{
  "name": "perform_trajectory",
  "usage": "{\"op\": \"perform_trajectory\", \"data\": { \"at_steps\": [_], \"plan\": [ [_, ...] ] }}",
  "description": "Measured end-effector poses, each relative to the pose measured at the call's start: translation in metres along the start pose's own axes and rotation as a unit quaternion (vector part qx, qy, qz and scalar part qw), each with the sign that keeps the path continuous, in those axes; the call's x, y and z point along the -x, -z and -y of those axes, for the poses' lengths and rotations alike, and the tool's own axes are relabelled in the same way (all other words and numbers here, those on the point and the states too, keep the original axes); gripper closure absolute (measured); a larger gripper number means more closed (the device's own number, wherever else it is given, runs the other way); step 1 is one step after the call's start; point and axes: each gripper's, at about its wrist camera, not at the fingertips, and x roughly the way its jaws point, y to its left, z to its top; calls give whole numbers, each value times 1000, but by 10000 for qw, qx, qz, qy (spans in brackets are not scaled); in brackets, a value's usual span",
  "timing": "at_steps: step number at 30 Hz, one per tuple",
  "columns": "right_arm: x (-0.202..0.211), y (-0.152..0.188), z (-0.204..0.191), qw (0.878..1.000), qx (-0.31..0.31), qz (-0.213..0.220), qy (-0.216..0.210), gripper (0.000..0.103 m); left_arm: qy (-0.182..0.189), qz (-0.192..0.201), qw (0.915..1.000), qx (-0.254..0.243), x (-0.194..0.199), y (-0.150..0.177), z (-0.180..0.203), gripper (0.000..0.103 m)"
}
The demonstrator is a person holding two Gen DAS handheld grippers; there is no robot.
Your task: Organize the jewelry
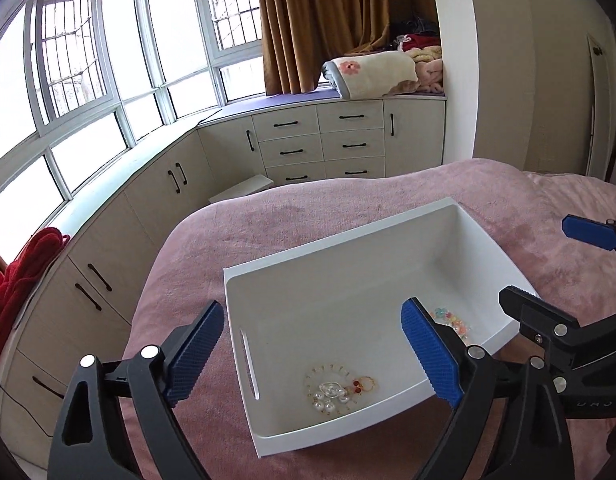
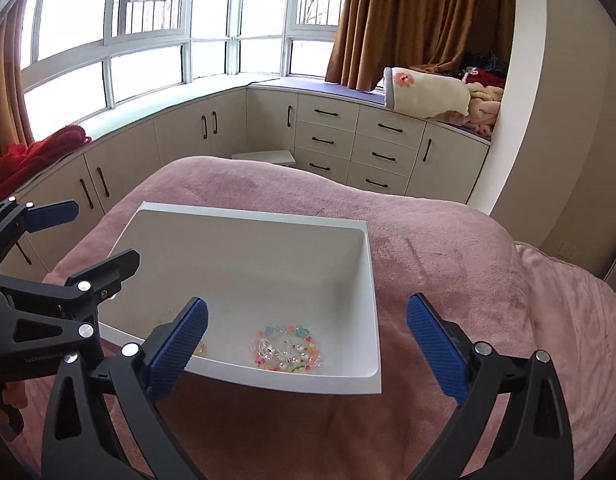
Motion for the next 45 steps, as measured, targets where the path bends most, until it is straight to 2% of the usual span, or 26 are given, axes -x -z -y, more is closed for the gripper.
{"op": "perform_trajectory", "data": {
  "at_steps": [4, 8, 15, 21, 29, 45],
  "plan": [
    [4, 11, 3, 9996, -259, 101, -68, 5, 103, 118, 9995, 286, 9, 6, -3, 9],
    [4, 28, 3, 9992, -346, 186, -57, 5, 24, 118, 9994, 329, 8, 19, 2, 9],
    [0, 50, 4, 9994, -241, 247, -81, 5, -52, 175, 9993, 316, 5, 41, 13, 8],
    [0, 61, 7, 9995, -165, 264, -109, 5, -55, 174, 9985, 511, 4, 48, 15, 8],
    [2, 62, 9, 9995, -124, 276, -97, 5, -172, 196, 9988, 410, 3, 47, 19, 7],
    [2, 45, 2, 9997, 11, 231, -21, 5, -89, 221, 9986, 472, 7, 40, 11, 7]
  ]
}}
